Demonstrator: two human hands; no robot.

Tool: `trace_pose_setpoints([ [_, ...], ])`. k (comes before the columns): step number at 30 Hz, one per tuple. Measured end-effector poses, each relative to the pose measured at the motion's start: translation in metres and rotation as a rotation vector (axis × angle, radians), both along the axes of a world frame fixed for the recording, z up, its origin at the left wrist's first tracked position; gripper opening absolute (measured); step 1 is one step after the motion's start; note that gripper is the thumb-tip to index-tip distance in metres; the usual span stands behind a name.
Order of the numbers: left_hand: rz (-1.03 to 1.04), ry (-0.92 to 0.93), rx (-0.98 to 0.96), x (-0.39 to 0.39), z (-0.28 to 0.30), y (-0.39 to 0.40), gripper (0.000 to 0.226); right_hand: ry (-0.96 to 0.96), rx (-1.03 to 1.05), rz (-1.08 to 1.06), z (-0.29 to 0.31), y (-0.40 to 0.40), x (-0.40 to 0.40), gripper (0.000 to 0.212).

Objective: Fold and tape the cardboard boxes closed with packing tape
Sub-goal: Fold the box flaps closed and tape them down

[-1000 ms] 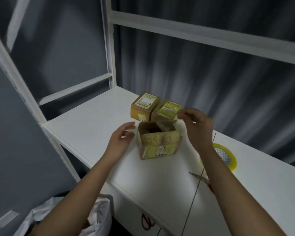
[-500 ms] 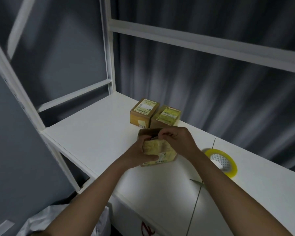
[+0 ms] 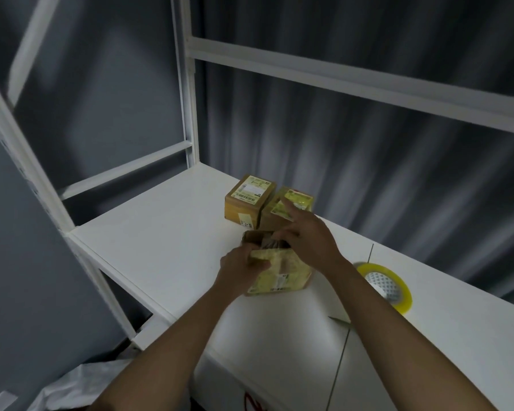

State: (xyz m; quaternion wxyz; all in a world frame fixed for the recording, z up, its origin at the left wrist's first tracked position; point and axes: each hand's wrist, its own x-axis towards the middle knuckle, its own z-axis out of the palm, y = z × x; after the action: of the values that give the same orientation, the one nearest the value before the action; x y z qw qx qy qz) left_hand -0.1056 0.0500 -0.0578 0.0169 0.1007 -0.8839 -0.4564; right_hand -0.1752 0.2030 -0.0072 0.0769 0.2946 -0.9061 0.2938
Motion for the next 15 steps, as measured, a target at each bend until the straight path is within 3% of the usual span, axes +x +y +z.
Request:
trace_pose_setpoints([
  [1, 0.015, -0.005, 0.009, 0.001, 0.003, 0.000, 0.052, 0.058, 0.011, 0.021, -0.003, -0.001, 0.000, 0.066],
  [3, 0.024, -0.014, 0.019, 0.000, 0.005, -0.003, 0.053, 0.065, -0.089, 0.022, -0.008, -0.002, 0.010, 0.071],
  [7, 0.008, -0.001, 0.098, 0.002, -0.003, -0.011, 0.047, 0.046, -0.650, -0.184, -0.018, 0.012, 0.038, 0.048],
  [10, -0.020, 0.007, 0.196, 0.002, -0.006, -0.014, 0.034, -0.339, -0.913, -0.147, -0.028, 0.004, 0.059, 0.040],
  [15, -0.135, 0.001, 0.213, 0.004, 0.000, -0.015, 0.013, -0.829, -1.033, -0.148, -0.042, -0.025, 0.054, 0.045],
])
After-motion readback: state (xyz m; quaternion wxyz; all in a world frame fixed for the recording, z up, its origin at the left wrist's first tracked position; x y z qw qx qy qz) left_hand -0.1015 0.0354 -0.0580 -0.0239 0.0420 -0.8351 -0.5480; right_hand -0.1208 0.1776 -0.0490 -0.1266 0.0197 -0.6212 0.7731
